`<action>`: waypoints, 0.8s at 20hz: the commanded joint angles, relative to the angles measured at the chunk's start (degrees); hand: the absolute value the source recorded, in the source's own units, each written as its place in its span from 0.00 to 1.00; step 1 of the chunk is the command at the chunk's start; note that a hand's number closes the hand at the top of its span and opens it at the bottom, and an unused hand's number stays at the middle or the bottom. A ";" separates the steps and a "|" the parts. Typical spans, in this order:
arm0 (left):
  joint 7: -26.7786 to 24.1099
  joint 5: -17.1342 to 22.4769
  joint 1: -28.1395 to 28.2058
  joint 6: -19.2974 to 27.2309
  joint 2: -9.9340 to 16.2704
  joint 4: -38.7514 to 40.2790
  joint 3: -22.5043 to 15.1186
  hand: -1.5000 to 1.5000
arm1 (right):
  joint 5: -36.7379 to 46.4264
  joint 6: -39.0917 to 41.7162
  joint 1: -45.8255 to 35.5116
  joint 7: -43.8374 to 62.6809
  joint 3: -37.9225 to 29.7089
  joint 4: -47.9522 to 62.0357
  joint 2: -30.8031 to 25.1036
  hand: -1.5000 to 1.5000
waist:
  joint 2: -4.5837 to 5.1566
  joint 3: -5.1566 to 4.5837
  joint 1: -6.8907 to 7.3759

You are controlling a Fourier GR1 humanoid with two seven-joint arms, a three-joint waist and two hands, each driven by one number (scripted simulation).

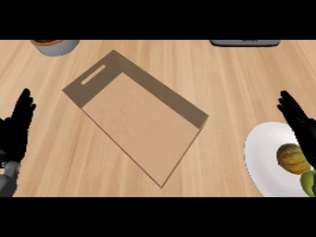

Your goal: Pick the squash from the plate and place it in the cardboard box

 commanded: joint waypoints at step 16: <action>1.44 -9.19 6.07 -0.39 -2.24 -9.40 -7.22 0.50 | -27.84 -5.49 -5.46 0.62 -33.12 32.10 2.33 0.00 | 0.72 -0.47 -0.13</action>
